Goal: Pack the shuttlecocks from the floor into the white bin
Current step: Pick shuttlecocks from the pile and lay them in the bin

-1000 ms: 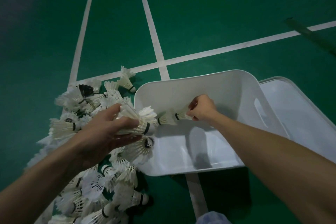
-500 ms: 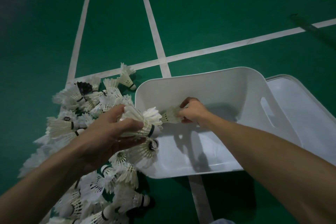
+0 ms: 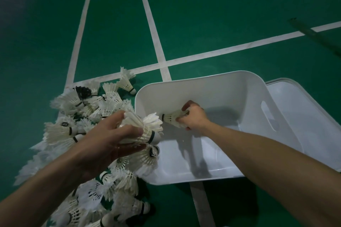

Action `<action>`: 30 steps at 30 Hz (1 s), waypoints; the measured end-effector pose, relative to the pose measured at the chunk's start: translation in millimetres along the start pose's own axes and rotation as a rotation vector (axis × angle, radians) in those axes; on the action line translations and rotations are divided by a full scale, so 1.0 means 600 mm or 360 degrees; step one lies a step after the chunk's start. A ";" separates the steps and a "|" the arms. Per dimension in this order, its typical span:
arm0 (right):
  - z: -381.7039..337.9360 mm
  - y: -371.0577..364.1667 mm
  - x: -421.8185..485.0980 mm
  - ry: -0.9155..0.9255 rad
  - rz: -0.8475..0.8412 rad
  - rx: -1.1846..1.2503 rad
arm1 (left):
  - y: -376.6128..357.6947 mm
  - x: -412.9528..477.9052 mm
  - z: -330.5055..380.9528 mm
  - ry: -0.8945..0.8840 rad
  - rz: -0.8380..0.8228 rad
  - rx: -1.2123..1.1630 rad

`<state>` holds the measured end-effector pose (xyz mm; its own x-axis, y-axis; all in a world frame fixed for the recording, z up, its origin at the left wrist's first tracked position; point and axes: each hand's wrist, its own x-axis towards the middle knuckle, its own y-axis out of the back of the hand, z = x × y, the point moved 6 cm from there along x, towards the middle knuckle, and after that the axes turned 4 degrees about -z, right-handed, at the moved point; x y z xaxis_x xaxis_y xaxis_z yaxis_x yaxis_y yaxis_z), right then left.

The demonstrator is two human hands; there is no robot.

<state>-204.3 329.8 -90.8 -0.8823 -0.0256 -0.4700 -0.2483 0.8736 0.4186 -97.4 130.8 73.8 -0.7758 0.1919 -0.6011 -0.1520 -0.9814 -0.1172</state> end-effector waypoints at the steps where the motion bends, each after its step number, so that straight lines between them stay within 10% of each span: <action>1: -0.001 -0.006 0.000 0.0021 -0.0033 -0.0016 | -0.002 0.000 0.001 -0.0006 0.0002 -0.0004; 26: -0.049 0.067 -0.052 0.0230 -0.0010 -0.0435 | -0.032 0.010 0.009 -0.0062 -0.0010 0.0035; 30: -0.097 0.084 -0.117 0.0251 -0.0164 0.0507 | -0.044 0.014 0.010 -0.0115 -0.0029 0.0069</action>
<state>-177.9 347.5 8.5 -0.9161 -0.1743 -0.3612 -0.2241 0.9694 0.1006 -103.6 158.1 76.9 -0.8146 0.2108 -0.5403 -0.1918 -0.9771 -0.0921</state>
